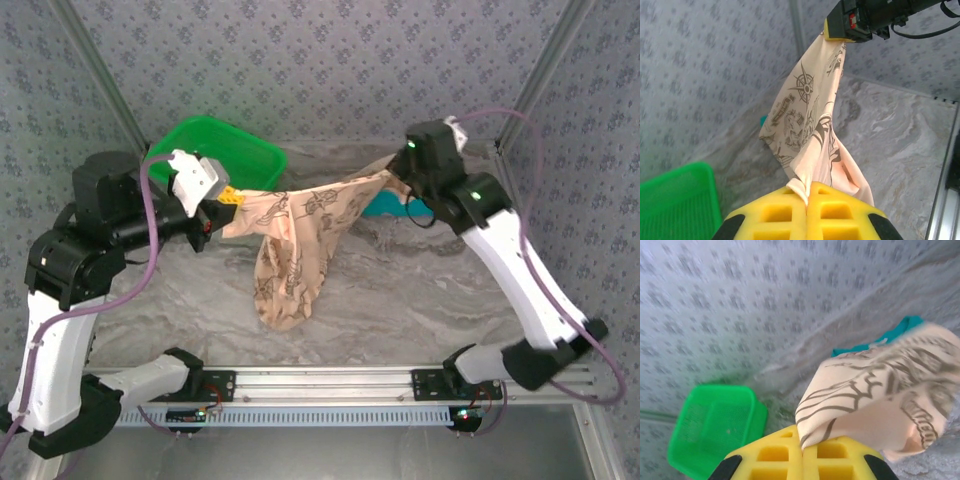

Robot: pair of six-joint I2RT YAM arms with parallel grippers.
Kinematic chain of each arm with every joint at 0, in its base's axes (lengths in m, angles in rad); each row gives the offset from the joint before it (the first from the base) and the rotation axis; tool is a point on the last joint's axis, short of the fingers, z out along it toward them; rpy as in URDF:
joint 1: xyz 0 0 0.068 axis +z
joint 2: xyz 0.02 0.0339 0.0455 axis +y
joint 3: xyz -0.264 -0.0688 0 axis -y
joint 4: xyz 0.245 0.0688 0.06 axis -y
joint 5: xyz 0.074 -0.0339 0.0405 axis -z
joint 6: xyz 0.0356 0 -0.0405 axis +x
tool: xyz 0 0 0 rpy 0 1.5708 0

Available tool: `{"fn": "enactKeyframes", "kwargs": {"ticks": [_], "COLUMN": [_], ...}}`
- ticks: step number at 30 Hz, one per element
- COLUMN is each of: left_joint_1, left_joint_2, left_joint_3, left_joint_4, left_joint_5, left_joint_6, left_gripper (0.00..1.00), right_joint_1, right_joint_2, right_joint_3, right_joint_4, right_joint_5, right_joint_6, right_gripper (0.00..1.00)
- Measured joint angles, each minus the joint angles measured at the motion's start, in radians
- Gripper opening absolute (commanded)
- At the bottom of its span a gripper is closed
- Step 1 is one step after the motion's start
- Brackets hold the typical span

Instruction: Fold the inside-out t-shirt

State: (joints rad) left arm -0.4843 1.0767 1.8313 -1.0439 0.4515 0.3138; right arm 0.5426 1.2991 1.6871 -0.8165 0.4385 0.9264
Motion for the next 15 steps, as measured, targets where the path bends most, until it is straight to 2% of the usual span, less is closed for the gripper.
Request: {"fn": "enactKeyframes", "kwargs": {"ticks": [4, 7, 12, 15], "left_joint_1": [0.000, -0.001, -0.009, -0.008], "left_joint_2": [0.002, -0.014, -0.024, -0.021], "left_joint_3": [0.007, -0.014, -0.037, -0.046], "left_joint_4": [0.006, 0.029, 0.029, 0.023], "left_joint_5": [0.109, 0.148, 0.161, 0.138], "left_joint_6": [0.043, 0.060, 0.080, 0.090], "left_gripper": [0.00, 0.00, 0.00, 0.00], "right_joint_1": [0.011, 0.012, -0.007, -0.064], "right_joint_2": [-0.181, -0.278, -0.363, -0.368], "right_joint_3": [-0.072, -0.121, -0.241, -0.319], "right_joint_4": [-0.017, -0.047, -0.095, -0.113], "right_joint_5": [0.058, 0.076, 0.058, 0.040], "right_joint_6": [0.001, 0.001, 0.001, -0.003], "right_gripper": [0.07, 0.07, 0.10, 0.10]}}
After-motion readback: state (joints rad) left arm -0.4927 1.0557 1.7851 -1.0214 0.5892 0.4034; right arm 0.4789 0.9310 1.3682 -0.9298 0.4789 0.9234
